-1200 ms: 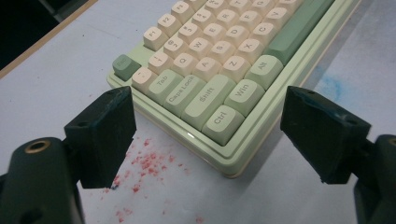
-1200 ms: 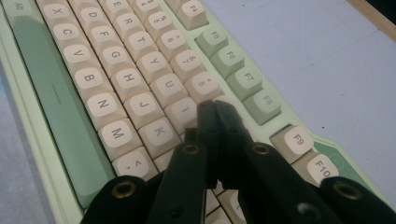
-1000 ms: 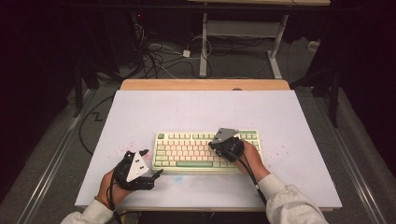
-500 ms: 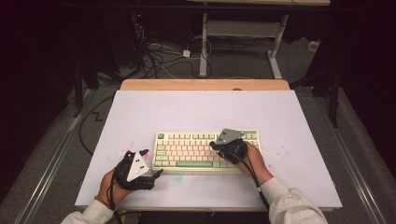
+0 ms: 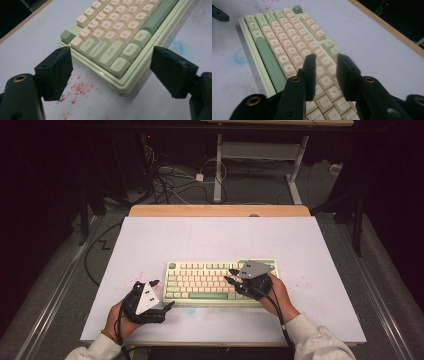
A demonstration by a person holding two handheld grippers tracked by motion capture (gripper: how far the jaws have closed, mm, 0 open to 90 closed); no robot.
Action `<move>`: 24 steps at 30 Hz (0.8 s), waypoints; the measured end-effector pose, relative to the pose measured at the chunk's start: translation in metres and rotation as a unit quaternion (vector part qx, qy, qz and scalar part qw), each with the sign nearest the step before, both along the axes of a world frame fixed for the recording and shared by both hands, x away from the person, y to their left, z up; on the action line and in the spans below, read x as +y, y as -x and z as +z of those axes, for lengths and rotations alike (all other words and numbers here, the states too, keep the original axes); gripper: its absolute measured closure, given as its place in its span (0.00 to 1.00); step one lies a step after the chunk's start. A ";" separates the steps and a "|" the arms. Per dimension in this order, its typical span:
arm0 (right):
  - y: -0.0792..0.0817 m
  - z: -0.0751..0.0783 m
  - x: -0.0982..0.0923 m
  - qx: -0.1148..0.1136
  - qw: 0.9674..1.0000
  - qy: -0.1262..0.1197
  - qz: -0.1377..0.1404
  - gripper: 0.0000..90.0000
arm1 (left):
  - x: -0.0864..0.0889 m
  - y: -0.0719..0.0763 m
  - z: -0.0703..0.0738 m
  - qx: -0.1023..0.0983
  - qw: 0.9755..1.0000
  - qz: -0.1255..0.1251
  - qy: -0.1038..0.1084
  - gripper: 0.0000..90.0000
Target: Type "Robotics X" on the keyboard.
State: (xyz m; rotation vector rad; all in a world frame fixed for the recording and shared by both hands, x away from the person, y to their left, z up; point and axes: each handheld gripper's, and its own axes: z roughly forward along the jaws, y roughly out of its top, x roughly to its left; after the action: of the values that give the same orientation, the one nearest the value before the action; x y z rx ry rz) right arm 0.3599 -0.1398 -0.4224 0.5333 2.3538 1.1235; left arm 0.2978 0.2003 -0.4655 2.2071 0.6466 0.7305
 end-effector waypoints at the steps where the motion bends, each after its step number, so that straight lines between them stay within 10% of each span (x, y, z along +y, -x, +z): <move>1: 0.002 0.001 -0.001 -0.002 1.000 -0.002 0.000 0.67 | 0.000 0.000 0.000 0.001 1.000 0.000 0.000 0.20; 9: 0.009 0.004 -0.008 -0.022 0.999 -0.019 -0.015 0.38 | -0.001 0.000 0.000 0.002 1.000 -0.001 -0.001 0.20; 24: 0.025 0.006 -0.032 -0.058 0.997 -0.030 -0.038 0.29 | -0.002 0.000 0.000 0.002 1.000 -0.003 -0.005 0.20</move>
State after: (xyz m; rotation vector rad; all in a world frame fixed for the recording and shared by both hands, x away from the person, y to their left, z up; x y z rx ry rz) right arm 0.3349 -0.1717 -0.4166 0.5571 2.1881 1.1620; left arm 0.2981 0.1984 -0.4652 2.2188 0.6403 0.7270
